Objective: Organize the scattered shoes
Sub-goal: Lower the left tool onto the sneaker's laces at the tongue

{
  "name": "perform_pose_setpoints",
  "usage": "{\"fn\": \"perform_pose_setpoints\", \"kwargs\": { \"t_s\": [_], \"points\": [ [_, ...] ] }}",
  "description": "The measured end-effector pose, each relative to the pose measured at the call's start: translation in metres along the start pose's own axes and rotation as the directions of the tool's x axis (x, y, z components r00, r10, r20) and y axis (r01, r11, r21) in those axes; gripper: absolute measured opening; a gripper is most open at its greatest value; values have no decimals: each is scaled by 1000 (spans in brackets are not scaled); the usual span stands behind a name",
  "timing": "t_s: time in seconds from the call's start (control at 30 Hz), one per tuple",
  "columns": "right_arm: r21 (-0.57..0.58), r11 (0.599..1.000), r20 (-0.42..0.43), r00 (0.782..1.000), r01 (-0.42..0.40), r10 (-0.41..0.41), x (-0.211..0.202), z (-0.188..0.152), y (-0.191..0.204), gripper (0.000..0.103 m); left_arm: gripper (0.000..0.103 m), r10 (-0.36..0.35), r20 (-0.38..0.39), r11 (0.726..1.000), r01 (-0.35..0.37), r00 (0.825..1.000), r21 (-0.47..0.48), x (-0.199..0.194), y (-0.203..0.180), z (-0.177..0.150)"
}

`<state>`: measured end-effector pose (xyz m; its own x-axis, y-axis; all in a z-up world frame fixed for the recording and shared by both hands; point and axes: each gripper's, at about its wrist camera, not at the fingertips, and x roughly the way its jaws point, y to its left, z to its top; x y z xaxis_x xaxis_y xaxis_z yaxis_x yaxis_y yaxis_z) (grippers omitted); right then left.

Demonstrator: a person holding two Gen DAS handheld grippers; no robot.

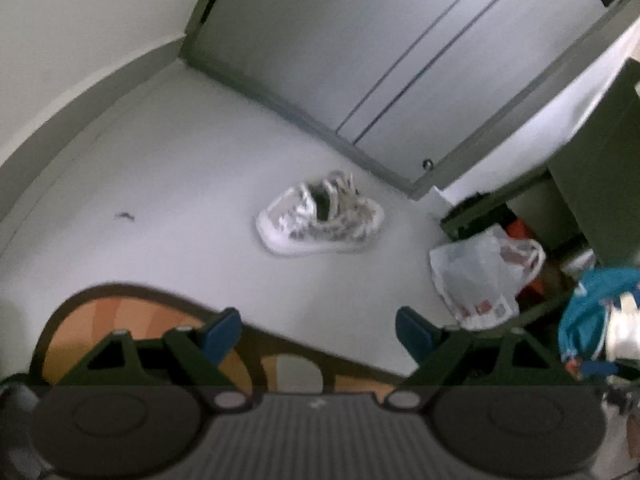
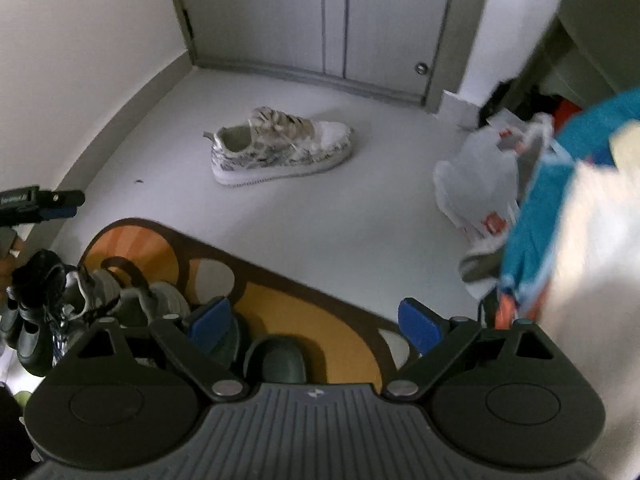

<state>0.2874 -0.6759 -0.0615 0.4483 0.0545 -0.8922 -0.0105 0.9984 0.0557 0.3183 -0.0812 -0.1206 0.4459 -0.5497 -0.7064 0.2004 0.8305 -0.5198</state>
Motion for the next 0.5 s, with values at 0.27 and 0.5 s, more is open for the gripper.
{"fn": "perform_pose_setpoints", "kwargs": {
  "t_s": [0.27,0.5],
  "points": [
    [-18,999,71,997,-33,34,7,24,-4,94,66,-4,30,998,6,1000,-64,45,-25,54],
    [-56,998,106,994,-1,7,3,32,-4,94,66,-32,18,996,34,999,-82,116,-61,83]
  ]
}}
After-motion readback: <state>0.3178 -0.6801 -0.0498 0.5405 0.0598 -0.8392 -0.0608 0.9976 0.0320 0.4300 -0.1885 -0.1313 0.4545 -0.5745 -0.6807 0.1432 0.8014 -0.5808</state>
